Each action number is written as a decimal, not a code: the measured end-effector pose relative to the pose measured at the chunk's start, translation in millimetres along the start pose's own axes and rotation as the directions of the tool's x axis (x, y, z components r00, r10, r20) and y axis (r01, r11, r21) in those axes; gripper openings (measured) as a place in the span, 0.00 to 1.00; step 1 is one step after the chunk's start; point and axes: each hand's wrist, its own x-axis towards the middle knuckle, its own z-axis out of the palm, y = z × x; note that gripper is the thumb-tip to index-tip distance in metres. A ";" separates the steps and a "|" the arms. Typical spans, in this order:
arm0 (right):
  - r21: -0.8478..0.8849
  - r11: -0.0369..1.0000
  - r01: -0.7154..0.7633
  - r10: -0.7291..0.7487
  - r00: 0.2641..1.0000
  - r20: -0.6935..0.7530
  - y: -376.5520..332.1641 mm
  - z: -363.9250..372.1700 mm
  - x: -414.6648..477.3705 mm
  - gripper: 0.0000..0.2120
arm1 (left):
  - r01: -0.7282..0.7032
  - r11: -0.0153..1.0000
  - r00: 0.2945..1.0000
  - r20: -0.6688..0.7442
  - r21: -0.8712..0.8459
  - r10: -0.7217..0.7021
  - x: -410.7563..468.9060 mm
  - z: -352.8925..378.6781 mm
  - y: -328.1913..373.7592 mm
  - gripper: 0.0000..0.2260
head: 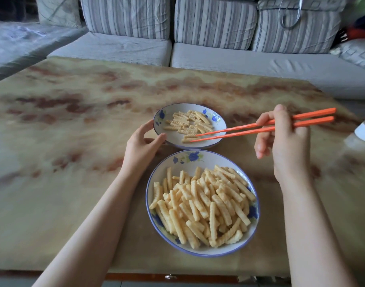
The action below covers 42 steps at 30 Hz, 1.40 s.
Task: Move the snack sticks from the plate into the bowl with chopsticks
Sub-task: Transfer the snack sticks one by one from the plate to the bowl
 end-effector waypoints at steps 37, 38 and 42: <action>0.186 0.982 -0.006 0.017 0.998 -0.056 -10.8 18.2 -10.3 0.20 | 0.000 1.000 1.000 -0.001 -0.020 0.000 0.8 0.1 -1.2 0.20; 0.165 0.986 -0.009 0.017 0.999 -0.049 -7.0 22.7 -10.3 0.20 | -0.002 1.000 1.000 -0.001 -0.018 0.002 1.0 0.2 -1.3 0.20; 0.104 0.994 -0.028 0.025 0.999 0.027 4.8 36.3 -11.6 0.21 | 0.005 1.000 1.000 0.000 -0.028 -0.005 0.7 0.4 -0.9 0.20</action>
